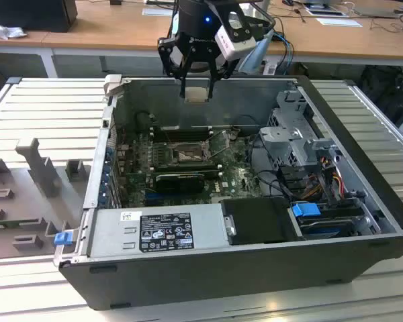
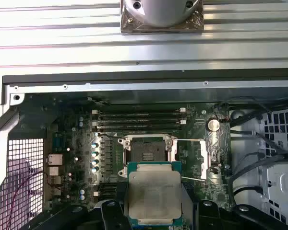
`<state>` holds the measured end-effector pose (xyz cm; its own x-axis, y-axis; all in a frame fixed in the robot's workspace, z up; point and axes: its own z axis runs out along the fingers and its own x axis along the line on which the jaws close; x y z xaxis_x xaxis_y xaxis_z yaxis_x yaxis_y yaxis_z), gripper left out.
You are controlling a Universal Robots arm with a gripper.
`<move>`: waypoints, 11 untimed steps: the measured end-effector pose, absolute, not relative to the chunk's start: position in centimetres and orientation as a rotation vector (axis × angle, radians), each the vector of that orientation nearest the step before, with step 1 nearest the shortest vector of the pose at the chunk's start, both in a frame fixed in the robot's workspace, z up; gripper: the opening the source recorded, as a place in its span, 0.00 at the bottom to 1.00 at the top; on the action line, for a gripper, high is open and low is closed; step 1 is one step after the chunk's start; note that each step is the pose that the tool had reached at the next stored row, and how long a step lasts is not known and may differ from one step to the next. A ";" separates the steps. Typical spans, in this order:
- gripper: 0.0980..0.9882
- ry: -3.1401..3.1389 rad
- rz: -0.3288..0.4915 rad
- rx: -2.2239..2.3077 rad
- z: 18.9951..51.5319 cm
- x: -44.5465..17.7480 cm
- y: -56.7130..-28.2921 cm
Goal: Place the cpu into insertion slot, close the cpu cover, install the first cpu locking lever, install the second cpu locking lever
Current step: 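Place the cpu into insertion slot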
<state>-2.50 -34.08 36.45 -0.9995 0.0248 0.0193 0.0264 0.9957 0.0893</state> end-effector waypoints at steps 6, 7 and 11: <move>0.48 -3.120 -0.140 -0.064 36.4 -2.5 -34.1; 0.48 -3.120 -0.140 -0.066 36.4 -2.5 -34.1; 0.48 -3.120 -0.140 -0.075 36.4 -2.5 -34.1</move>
